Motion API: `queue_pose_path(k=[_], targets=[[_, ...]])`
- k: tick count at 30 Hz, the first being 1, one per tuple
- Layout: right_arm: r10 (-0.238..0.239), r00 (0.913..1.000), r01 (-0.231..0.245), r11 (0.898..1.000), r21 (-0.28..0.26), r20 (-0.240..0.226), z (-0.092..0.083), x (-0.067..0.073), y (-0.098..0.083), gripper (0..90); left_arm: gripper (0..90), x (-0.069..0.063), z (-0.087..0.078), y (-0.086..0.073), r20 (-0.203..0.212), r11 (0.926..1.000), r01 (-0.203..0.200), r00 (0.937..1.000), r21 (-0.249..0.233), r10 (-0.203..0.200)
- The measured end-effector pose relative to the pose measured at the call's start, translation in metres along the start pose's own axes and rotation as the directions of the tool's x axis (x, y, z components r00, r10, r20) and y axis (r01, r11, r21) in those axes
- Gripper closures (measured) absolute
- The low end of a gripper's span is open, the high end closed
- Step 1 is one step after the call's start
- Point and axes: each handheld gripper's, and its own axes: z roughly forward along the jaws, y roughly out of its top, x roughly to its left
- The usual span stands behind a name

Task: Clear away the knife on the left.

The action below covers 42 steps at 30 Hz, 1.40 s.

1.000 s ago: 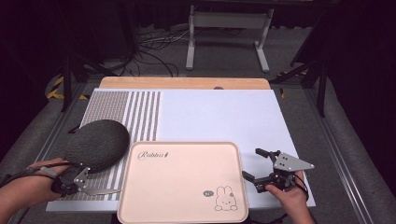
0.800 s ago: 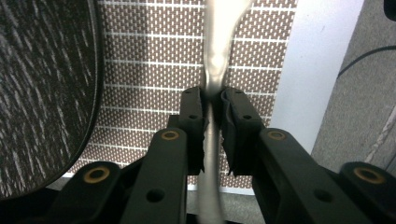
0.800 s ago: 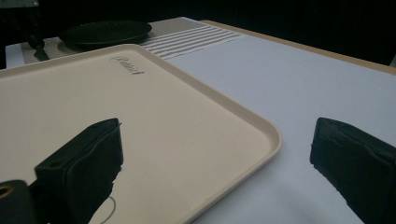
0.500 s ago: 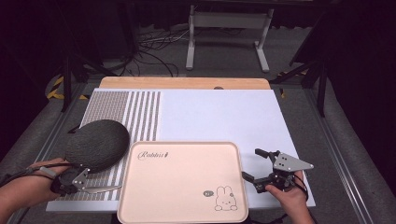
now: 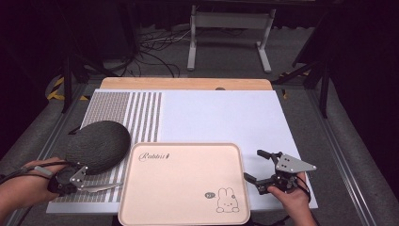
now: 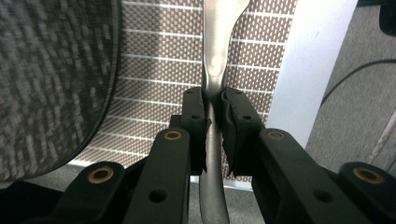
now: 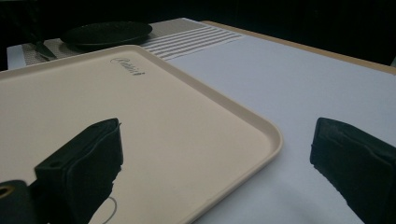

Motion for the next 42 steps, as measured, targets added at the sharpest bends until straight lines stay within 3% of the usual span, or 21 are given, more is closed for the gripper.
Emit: queue_pose_path(k=[1, 3, 8, 12, 14, 17, 18, 22, 25, 27, 28, 29, 30, 31, 34, 36, 37, 38, 40, 41, 42], targets=[[0.0, 1.0, 0.0, 1.0, 0.0, 0.0, 0.0, 0.0, 0.0, 3.2, 80.3, 0.0, -0.002, 0.0, 0.002, 1.0, 0.008, 1.0, -0.004, -0.008], [0.0, 1.0, 0.0, 1.0, 0.0, 0.0, 0.0, 0.0, 0.0, 3.2, 80.3, 0.001, -0.006, 0.002, 0.026, 0.9976, 0.067, 0.9975, -0.017, -0.066], [0.0, 1.0, 0.0, 1.0, -0.001, -0.002, 0.0, 0.0, 0.0, 3.2, 80.4, 0.002, -0.014, 0.011, 0.042, 0.9914, 0.126, 0.9914, -0.037, -0.124], [0.003, 1.0, -0.003, 1.0, -0.006, -0.001, -0.002, -0.001, 0.0, 3.1, 80.4, 0.003, -0.024, 0.018, 0.032, 0.9748, 0.204, 0.9789, -0.09, -0.202], [0.003, 1.0, -0.003, 1.0, -0.003, 0.0, -0.002, -0.001, 0.0, 3.1, 80.4, 0.004, -0.028, 0.023, 0.064, 0.955, 0.274, 0.9613, -0.114, -0.268], [0.0, 1.0, 0.0, 1.0, 0.0, -0.001, -0.001, -0.001, 0.0, 3.1, 80.4, 0.006, -0.031, 0.028, 0.113, 0.932, 0.335, 0.9401, -0.138, -0.322], [0.0, 1.0, 0.0, 1.0, -0.001, -0.002, -0.001, -0.001, 0.0, 3.1, 80.4, 0.007, -0.032, 0.029, 0.145, 0.9251, 0.355, 0.9307, -0.135, -0.336], [0.001, 1.0, -0.001, 1.0, 0.001, 0.0, -0.002, -0.001, -0.001, 3.0, 80.4, 0.01, -0.034, 0.035, 0.176, 0.9074, 0.398, 0.9109, -0.135, -0.373], [0.001, 1.0, -0.001, 1.0, 0.004, -0.002, -0.002, -0.002, -0.001, 3.0, 80.4, 0.012, -0.036, 0.04, 0.205, 0.8845, 0.442, 0.8888, -0.149, -0.41], [-0.001, 1.0, 0.001, 1.0, 0.005, -0.003, -0.002, -0.002, -0.001, 3.0, 80.4, 0.012, -0.036, 0.046, 0.221, 0.8612, 0.486, 0.8655, -0.15, -0.45], [-0.001, 1.0, 0.001, 1.0, 0.005, -0.003, -0.002, -0.002, -0.001, 3.0, 80.4, 0.012, -0.036, 0.046, 0.221, 0.8612, 0.486, 0.8655, -0.15, -0.45], [-0.001, 1.0, 0.001, 1.0, 0.006, -0.003, -0.002, -0.002, -0.001, 3.0, 80.4, 0.013, -0.036, 0.05, 0.24, 0.8442, 0.515, 0.8469, -0.148, -0.475], [-0.001, 1.0, 0.001, 1.0, 0.006, -0.003, -0.002, -0.002, -0.001, 3.0, 80.4, 0.014, -0.037, 0.052, 0.244, 0.8387, 0.523, 0.8419, -0.151, -0.481], [-0.002, 1.0, 0.002, 1.0, 0.007, -0.003, -0.002, -0.002, -0.001, 2.9, 80.4, 0.013, -0.037, 0.055, 0.259, 0.8295, 0.537, 0.8323, -0.155, -0.49], [0.0, 1.0, 0.0, 1.0, 0.005, -0.003, -0.002, -0.002, -0.002, 2.9, 80.5, 0.013, -0.039, 0.063, 0.296, 0.809, 0.564, 0.8114, -0.167, -0.504], [0.001, 1.0, -0.001, 1.0, 0.005, -0.004, -0.003, -0.002, -0.002, 3.0, 80.4, 0.013, -0.041, 0.067, 0.314, 0.7967, 0.577, 0.801, -0.179, -0.51], [0.001, 1.0, -0.001, 1.0, 0.004, -0.004, -0.003, -0.002, -0.002, 3.0, 80.4, 0.012, -0.041, 0.069, 0.318, 0.8027, 0.569, 0.8058, -0.18, -0.5], [0.0, 1.0, 0.0, 1.0, 0.004, -0.004, -0.003, -0.002, -0.002, 3.0, 80.4, 0.011, -0.041, 0.071, 0.32, 0.8014, 0.57, 0.8047, -0.181, -0.5], [0.001, 1.0, -0.001, 1.0, 0.004, -0.005, -0.003, -0.002, -0.002, 2.9, 80.4, 0.011, -0.042, 0.075, 0.328, 0.7918, 0.583, 0.7956, -0.183, -0.51], [0.001, 1.0, -0.001, 1.0, 0.004, -0.005, -0.003, -0.002, -0.002, 3.0, 80.4, 0.01, -0.042, 0.077, 0.333, 0.7807, 0.596, 0.7865, -0.188, -0.52], [0.001, 1.0, -0.001, 1.0, 0.004, -0.005, -0.003, -0.002, -0.002, 3.0, 80.4, 0.009, -0.042, 0.078, 0.345, 0.7694, 0.611, 0.7735, -0.185, -0.532]])
